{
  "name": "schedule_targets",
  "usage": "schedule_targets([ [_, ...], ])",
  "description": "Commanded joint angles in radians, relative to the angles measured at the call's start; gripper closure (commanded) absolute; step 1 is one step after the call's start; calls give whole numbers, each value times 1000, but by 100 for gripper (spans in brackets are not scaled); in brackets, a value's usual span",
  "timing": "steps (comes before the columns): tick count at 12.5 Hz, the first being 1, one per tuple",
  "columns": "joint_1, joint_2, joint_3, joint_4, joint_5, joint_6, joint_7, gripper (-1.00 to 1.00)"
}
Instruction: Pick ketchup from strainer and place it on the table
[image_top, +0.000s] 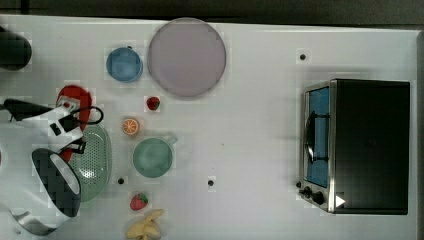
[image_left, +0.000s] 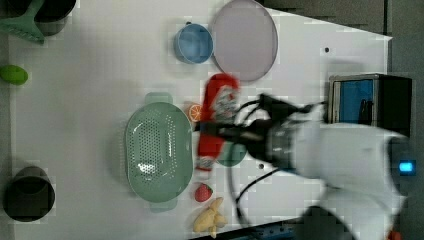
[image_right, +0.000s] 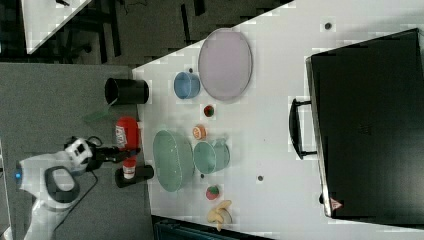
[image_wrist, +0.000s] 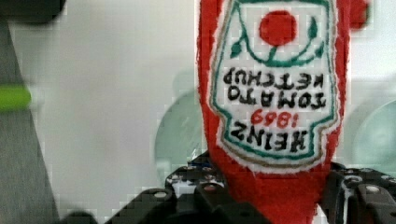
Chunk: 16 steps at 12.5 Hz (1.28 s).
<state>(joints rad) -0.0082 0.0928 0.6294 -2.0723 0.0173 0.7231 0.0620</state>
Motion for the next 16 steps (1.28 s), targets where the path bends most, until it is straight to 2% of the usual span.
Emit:
schedule_targets([
  [1, -109, -31, -71, -25, 0, -61, 7, -12],
  [5, -150, -45, -223, -31, -1, -119, -29, -12],
  [10, -162, -20, -425, -87, -3, -108, -53, -12],
  [15, -163, 77, -514, -156, -3, -34, -94, -12],
  [16, -163, 106, -517, -175, -3, -5, -94, -21],
])
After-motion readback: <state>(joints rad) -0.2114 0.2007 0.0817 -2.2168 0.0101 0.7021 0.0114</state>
